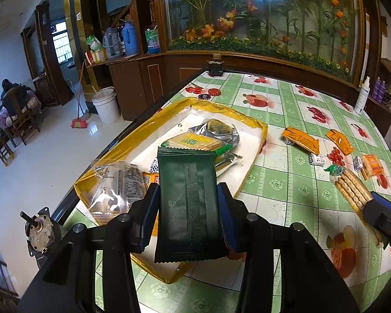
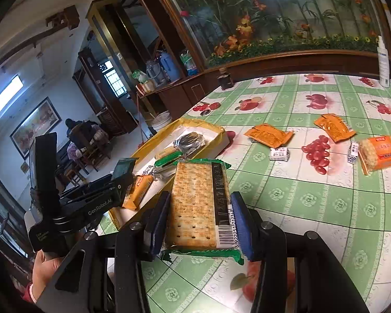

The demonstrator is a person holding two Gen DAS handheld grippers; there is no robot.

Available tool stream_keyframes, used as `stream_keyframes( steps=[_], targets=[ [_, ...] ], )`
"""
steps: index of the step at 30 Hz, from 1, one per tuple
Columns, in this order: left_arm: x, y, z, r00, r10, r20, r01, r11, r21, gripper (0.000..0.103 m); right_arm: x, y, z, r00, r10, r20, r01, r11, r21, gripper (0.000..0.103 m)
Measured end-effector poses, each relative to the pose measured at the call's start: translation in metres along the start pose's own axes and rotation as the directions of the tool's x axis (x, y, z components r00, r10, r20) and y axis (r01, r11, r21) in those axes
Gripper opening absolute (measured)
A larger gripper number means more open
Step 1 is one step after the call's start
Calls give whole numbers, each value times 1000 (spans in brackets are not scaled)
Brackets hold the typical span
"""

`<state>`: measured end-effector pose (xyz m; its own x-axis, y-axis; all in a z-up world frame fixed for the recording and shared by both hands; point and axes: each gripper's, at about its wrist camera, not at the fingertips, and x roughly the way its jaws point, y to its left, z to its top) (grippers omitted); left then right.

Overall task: Organize snacks
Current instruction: 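Carry the green packet and crackers over the tray and open both tools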

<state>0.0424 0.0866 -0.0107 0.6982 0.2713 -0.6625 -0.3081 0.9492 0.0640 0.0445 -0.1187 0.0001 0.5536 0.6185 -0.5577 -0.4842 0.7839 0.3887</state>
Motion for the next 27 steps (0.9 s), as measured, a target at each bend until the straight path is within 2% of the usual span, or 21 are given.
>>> stream_keyframes(
  steps=[8,17,27],
  targets=[
    [13,25,2,999,19,-26,-20,998,-51,43,29,12,10,998,42,-36,-42,999,-11,47],
    [35,52,6,997,55,-60,-60,994,-95,43,94,38,33,990,113,-86,-116,993,-32,47],
    [61,57,17,994,73,-79,-80,993,-88,43,178,48,72,990,90,-113,-96,994,-51,47]
  ],
)
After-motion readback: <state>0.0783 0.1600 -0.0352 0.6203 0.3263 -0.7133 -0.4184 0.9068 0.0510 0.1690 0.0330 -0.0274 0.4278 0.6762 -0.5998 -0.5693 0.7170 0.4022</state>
